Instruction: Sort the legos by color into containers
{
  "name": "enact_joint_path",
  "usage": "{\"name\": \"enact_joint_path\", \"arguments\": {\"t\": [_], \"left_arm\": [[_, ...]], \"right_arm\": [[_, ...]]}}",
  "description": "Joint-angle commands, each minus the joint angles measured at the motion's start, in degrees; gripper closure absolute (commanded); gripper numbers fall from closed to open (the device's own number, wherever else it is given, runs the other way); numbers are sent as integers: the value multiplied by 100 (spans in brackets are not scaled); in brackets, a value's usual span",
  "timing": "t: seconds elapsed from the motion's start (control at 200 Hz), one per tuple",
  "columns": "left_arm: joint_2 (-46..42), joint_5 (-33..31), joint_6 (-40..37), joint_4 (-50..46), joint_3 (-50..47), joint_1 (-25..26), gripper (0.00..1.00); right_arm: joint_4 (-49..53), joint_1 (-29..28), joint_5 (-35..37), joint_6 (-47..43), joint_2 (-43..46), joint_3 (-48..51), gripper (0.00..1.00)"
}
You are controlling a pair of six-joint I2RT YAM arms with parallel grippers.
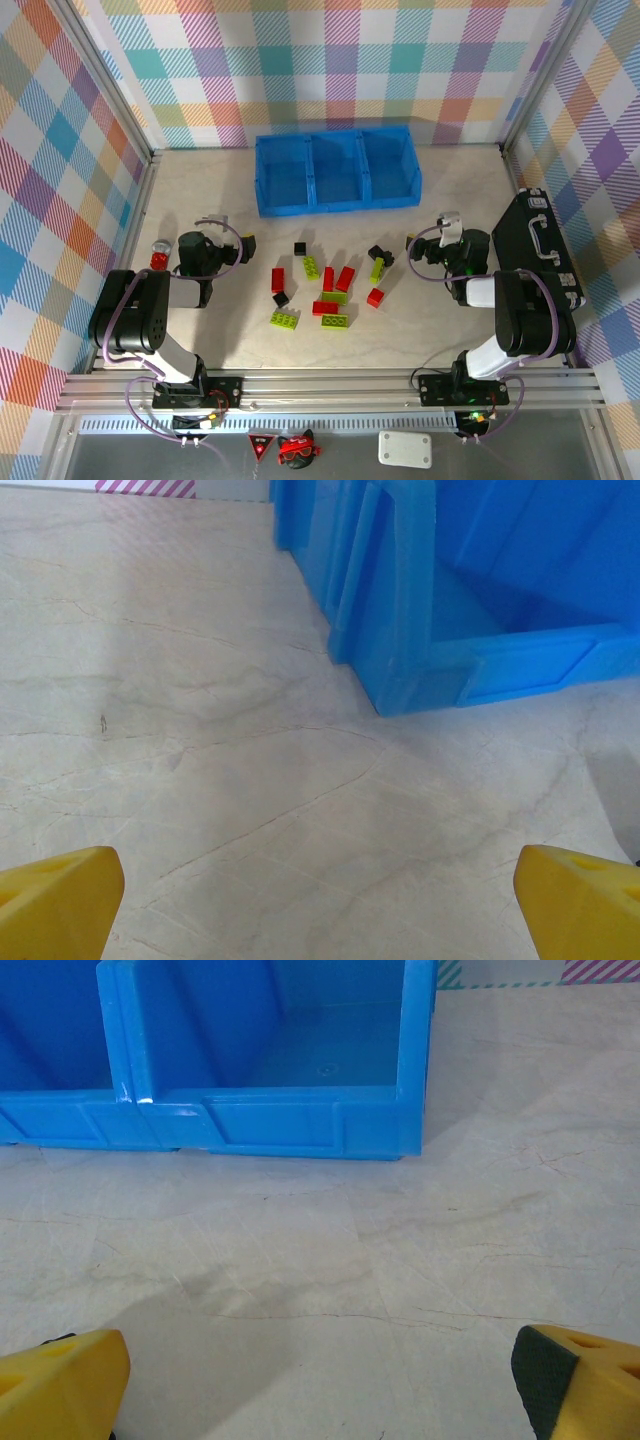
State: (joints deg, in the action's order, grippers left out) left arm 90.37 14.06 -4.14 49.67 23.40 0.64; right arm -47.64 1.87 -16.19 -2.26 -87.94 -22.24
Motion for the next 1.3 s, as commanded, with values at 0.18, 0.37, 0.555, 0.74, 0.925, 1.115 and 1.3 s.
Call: {"name": "enact_joint_path", "arguments": {"t": [0.18, 0.37, 0.555, 0.74, 0.925, 1.115, 1.3], "left_arm": [[-2, 105, -87, 166, -90, -60, 0], [16, 143, -45, 167, -81, -100, 0], [15, 149, -47, 166, -76, -99, 0], [-14, 146, -43, 221, -107, -100, 0], [-410, -303, 94, 122, -239, -69, 0], [-1360, -937, 171, -1349, 145, 77, 0], [-2039, -1417, 777, -3192, 980, 164, 0]], "right_arm": [[-220, 22, -174, -88, 40, 8, 1], [-211, 23, -183, -80, 32, 5, 1], [-219, 29, -183, -86, 40, 9, 1], [369, 3, 24, -48, 302, -196, 1], [1425, -4, 360, 128, 1016, -408, 1], [2744, -3, 558, 380, 1568, -846, 1], [4035, -9, 544, 1140, 1849, -1405, 2]]}}
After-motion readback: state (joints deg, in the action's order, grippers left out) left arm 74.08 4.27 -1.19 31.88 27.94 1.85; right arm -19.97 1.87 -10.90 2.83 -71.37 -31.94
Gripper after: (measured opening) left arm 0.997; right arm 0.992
